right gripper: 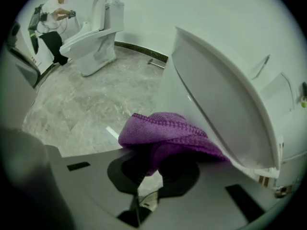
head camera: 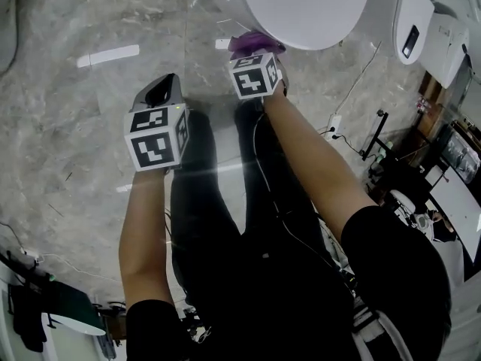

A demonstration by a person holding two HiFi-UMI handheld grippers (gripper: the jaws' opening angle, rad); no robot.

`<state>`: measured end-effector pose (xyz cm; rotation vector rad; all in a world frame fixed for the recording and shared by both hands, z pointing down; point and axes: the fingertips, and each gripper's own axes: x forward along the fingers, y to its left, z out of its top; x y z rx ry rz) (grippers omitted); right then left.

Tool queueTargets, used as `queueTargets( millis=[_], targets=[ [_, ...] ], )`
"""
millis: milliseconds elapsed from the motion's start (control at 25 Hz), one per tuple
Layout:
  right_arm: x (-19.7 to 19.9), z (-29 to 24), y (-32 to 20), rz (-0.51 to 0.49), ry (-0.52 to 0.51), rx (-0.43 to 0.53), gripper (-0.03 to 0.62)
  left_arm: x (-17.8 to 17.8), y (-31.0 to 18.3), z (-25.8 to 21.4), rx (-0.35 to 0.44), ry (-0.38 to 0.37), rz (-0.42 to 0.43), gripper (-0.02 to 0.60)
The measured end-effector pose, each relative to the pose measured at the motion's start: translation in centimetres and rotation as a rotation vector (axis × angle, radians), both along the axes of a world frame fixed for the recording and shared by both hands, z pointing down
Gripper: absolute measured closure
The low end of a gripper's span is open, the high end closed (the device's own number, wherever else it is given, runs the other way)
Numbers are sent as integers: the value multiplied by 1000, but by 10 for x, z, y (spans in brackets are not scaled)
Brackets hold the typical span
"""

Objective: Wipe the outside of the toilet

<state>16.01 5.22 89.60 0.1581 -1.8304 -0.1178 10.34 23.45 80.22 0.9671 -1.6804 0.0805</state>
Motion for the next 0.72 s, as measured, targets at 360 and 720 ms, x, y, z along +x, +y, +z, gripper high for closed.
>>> queueTargets(
  millis=[360,720],
  targets=[
    [-46,-7,19,117,-45,-20,553,-38,24,-4,-27,-9,20,572],
    [-96,-12,19,291,-105,-80,553,-86,4,-9,-38,29,-23,572]
  ],
)
